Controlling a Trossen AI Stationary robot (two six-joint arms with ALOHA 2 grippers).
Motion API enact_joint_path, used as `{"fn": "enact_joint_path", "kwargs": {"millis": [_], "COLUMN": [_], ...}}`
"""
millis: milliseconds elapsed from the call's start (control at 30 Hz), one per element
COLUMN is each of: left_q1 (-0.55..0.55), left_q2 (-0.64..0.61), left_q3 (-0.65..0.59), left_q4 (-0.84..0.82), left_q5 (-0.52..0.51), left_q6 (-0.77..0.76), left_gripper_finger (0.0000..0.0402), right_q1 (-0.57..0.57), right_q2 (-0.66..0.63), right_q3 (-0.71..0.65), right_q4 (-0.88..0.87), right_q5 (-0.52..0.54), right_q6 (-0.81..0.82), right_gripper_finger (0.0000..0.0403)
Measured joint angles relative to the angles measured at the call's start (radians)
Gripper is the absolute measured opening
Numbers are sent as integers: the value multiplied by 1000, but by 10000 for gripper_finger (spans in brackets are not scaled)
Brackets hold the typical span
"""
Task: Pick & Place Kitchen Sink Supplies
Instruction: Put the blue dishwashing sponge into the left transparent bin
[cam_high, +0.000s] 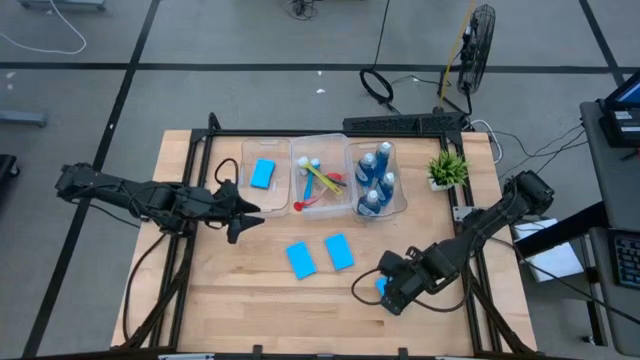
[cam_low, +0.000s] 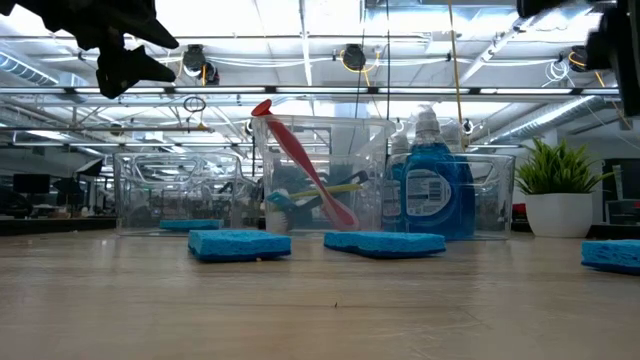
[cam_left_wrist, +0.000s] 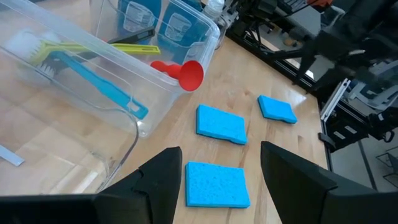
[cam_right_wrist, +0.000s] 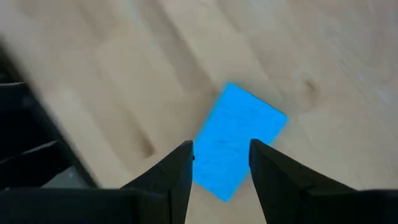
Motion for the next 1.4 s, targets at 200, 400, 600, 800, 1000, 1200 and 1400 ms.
{"fn": "enact_joint_path", "kwargs": {"millis": [200, 400, 600, 800, 1000, 1200, 1400], "left_q1": [0, 0, 0, 0, 0, 0, 0], "left_q2": [0, 0, 0, 0, 0, 0, 0], "left_q3": [0, 0, 0, 0, 0, 0, 0], "left_q4": [-2, -2, -3, -2, -2, -2, 0], "left_q5": [0, -1, -1, -4, -4, -5, -6], "left_q6": [0, 0, -1, -2, -2, -3, -3], "left_gripper_finger": [218, 218, 218, 218, 218, 218, 218], "right_q1": [0, 0, 0, -5, -12, -33, -39], "right_q2": [1, 1, -1, -3, 0, 47, 101], "right_q3": [-129, -273, -304, -304, -305, -347, -356], "right_q4": [87, 318, 316, 286, 300, 379, 378], "right_q5": [-116, -214, -215, -200, -87, -85, -108], "right_q6": [182, 275, 316, 326, 323, 294, 286], "right_gripper_finger": [136, 134, 134, 134, 134, 134, 134]}}
